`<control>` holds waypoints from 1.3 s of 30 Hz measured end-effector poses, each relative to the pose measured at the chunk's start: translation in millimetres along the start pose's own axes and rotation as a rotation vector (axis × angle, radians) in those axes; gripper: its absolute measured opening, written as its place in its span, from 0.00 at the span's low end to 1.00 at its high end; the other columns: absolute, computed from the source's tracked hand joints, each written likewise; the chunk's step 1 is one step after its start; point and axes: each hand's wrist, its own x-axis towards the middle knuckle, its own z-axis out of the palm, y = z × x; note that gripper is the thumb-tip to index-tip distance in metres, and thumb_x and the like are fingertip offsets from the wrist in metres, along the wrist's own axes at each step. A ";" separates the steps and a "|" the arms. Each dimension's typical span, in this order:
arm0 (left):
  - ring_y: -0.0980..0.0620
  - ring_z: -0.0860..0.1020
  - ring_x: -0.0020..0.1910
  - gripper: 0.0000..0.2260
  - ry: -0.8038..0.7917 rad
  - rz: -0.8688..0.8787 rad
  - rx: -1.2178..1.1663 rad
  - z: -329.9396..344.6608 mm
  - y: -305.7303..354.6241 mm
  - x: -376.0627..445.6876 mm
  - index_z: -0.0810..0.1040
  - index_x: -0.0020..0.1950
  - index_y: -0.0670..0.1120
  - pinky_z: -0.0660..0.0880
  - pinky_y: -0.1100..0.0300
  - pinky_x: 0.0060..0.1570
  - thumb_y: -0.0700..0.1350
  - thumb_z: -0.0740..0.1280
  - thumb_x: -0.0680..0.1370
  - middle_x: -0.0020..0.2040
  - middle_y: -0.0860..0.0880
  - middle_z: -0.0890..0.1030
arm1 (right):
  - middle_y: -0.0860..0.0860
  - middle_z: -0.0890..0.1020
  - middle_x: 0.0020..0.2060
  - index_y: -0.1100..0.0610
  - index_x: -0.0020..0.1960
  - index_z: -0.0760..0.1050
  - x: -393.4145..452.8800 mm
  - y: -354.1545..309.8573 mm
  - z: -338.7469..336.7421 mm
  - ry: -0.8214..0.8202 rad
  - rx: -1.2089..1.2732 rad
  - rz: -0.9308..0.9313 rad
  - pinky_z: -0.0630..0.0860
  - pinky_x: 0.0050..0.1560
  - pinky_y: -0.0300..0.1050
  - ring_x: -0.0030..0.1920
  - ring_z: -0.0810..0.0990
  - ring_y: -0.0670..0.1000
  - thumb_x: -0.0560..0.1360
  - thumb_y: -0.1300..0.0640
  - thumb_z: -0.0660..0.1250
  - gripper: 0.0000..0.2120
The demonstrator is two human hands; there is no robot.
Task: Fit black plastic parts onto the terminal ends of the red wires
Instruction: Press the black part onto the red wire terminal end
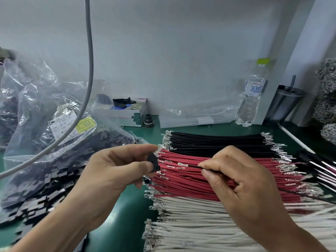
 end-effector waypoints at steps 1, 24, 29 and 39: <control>0.51 0.80 0.34 0.21 -0.006 0.019 0.045 1.5 1.1 -1.5 0.89 0.49 0.46 0.74 0.64 0.29 0.35 0.81 0.58 0.40 0.41 0.86 | 0.40 0.78 0.42 0.50 0.49 0.84 0.2 -0.8 -0.4 0.008 0.008 -0.003 0.74 0.32 0.44 0.38 0.79 0.47 0.77 0.55 0.69 0.05; 0.49 0.82 0.38 0.10 -0.032 0.317 0.270 19.6 -13.0 -9.6 0.89 0.48 0.55 0.79 0.61 0.38 0.45 0.79 0.68 0.44 0.45 0.85 | 0.45 0.79 0.40 0.54 0.49 0.86 5.0 -6.0 -2.4 0.026 -0.073 -0.124 0.74 0.31 0.44 0.37 0.77 0.46 0.80 0.52 0.67 0.10; 0.51 0.83 0.37 0.12 -0.055 0.209 0.127 19.4 -14.7 -10.7 0.89 0.48 0.51 0.80 0.64 0.40 0.44 0.82 0.66 0.42 0.44 0.87 | 0.43 0.79 0.41 0.52 0.50 0.85 5.2 -6.3 -4.6 -0.024 -0.084 -0.101 0.75 0.32 0.44 0.38 0.77 0.45 0.80 0.51 0.66 0.10; 0.48 0.82 0.37 0.11 -0.086 0.145 0.079 21.7 -10.3 -12.1 0.89 0.46 0.48 0.80 0.62 0.39 0.42 0.81 0.65 0.42 0.40 0.85 | 0.42 0.78 0.41 0.51 0.50 0.84 9.8 -2.5 -11.6 -0.114 -0.119 -0.110 0.77 0.34 0.45 0.40 0.78 0.44 0.80 0.52 0.66 0.08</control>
